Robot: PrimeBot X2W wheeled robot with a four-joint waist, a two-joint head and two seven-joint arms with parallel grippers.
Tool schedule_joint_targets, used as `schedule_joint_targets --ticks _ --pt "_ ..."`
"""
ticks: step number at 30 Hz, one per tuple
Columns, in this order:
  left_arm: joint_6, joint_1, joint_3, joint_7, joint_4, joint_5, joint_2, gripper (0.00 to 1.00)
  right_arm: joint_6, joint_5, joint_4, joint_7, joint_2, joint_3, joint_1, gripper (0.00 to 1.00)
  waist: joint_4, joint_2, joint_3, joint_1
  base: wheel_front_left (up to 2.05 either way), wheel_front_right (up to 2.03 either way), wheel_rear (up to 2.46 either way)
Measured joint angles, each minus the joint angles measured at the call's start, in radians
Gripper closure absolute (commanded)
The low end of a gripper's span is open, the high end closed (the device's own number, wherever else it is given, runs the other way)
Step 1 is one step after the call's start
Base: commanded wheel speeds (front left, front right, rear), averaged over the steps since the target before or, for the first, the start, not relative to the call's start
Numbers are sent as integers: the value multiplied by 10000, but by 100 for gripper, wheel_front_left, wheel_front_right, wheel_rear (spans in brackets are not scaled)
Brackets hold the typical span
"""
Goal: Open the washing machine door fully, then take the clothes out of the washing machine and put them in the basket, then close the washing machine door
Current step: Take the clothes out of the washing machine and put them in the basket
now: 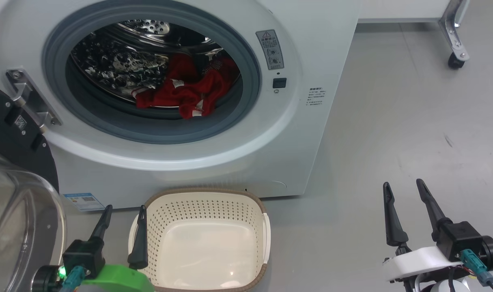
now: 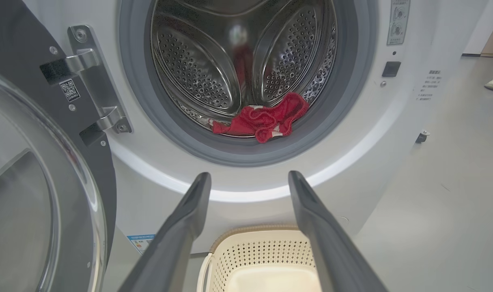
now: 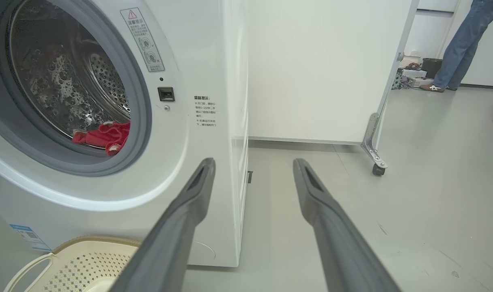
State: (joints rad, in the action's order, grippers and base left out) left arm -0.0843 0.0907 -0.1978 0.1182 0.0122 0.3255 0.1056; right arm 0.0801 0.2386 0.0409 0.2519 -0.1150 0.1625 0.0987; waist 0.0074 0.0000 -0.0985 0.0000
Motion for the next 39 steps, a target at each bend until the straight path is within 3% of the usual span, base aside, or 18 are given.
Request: schedule_joint_targets --ticks 10,24,39 --pt "203 -1885 8 -892 899 616 -196 0 -82 -23 -407 0 -23 46 -557 0 -356 0 -1092 0 0 0 0" --pt "909 -5286 -525 -3392 2554 928 -167 0 -113 -23 -702 0 23 104 -1219 0 -973 0 -2978 0 0 0 0" --pt "999 -9264 0 -5296 3536 940 644 0 -351 69 -616 0 303 311 -2265 0 -1777 0 -4843 2 0 0 0"
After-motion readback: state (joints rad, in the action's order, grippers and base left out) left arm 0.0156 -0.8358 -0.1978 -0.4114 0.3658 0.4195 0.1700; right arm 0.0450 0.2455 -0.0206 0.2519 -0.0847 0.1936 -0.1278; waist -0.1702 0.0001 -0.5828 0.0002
